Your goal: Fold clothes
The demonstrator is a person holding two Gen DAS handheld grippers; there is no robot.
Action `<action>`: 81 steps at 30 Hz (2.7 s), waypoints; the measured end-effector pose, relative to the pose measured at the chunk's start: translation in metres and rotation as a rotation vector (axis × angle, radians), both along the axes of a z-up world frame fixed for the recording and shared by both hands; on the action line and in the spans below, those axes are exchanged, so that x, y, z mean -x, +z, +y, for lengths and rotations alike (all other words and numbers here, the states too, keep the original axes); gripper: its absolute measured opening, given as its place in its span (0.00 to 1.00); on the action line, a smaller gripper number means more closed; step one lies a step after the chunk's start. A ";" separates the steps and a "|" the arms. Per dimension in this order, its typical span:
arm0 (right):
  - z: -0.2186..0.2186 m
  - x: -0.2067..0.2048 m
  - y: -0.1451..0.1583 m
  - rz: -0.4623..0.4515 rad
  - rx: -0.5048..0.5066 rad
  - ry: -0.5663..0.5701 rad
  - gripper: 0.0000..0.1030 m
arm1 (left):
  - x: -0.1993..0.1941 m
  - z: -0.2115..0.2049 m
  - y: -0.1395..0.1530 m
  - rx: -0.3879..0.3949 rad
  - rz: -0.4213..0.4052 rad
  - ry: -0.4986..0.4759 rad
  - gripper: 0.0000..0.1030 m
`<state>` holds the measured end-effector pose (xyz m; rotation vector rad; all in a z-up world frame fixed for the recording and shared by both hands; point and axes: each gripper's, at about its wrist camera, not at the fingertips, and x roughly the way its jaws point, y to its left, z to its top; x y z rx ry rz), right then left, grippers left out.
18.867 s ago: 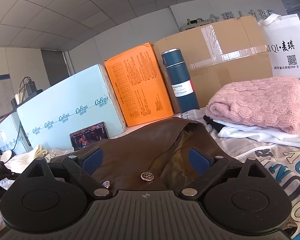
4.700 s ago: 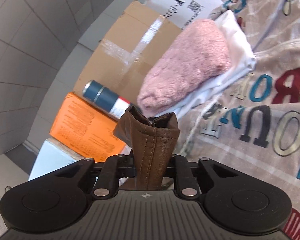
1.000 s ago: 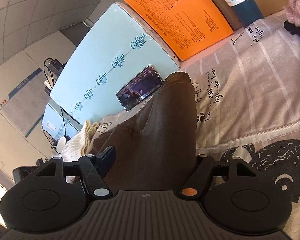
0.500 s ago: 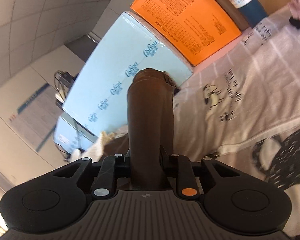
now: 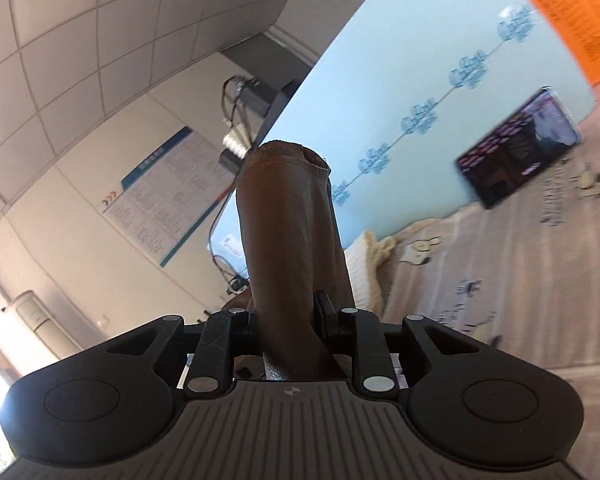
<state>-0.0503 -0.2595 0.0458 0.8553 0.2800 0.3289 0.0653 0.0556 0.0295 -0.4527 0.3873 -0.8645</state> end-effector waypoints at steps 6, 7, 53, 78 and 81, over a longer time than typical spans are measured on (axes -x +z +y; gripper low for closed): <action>0.058 -0.081 0.006 -0.026 -0.007 0.143 0.20 | -0.022 0.058 0.014 -0.002 -0.022 0.197 0.30; 0.066 -0.091 0.006 -0.030 -0.016 0.160 0.20 | -0.024 0.063 0.017 -0.001 -0.028 0.216 0.30; 0.102 -0.235 -0.052 0.064 0.423 -0.098 0.82 | -0.124 0.062 -0.025 -0.294 -0.033 0.601 0.95; 0.064 -0.082 0.004 -0.098 0.583 -0.091 1.00 | 0.043 -0.022 0.019 -0.276 -0.194 0.789 1.00; 0.053 -0.077 -0.009 -0.100 0.588 -0.147 1.00 | 0.055 -0.040 0.010 -0.280 -0.188 0.895 1.00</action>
